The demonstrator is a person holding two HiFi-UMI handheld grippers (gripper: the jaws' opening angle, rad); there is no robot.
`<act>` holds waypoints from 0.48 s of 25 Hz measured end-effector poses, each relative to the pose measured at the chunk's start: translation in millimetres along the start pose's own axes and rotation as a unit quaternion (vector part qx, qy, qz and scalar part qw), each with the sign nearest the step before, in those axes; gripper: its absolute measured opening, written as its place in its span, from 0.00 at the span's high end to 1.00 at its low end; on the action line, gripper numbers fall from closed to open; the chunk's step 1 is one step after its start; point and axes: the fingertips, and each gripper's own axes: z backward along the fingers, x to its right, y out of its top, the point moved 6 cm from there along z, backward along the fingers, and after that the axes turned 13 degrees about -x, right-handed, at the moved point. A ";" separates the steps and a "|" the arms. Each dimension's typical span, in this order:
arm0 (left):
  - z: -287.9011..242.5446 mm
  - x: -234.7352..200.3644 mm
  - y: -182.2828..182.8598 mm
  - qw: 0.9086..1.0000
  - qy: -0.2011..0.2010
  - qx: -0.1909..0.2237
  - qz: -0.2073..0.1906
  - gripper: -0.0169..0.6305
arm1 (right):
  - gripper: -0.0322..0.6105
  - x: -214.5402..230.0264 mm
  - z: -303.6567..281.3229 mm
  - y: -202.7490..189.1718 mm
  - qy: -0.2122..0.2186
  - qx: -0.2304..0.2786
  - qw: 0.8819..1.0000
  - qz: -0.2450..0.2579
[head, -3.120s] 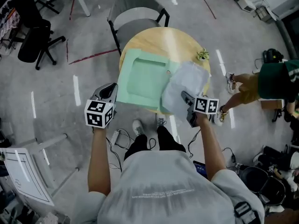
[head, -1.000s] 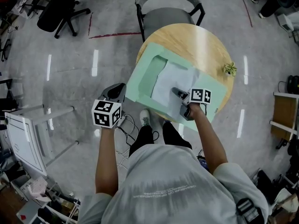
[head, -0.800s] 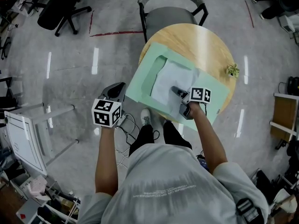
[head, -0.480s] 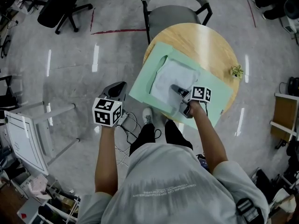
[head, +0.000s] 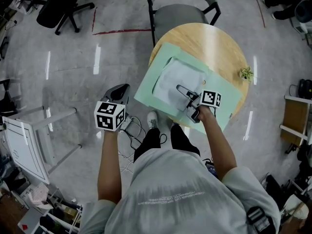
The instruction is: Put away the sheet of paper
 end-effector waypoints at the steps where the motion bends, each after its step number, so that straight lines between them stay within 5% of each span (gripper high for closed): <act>1: 0.2 0.4 0.0 1.000 0.000 0.001 0.001 0.94 | 0.46 0.3 5.2 -2.5 -0.008 0.000 1.000 0.006; 8: 3.1 7.6 -2.0 1.000 0.004 0.003 0.003 0.94 | 0.46 17.6 48.6 -13.0 -0.090 0.029 0.995 -0.004; 12: 4.1 15.7 -6.2 1.000 0.003 0.001 0.003 0.94 | 0.58 27.5 62.5 -17.0 -0.117 0.030 0.993 -0.009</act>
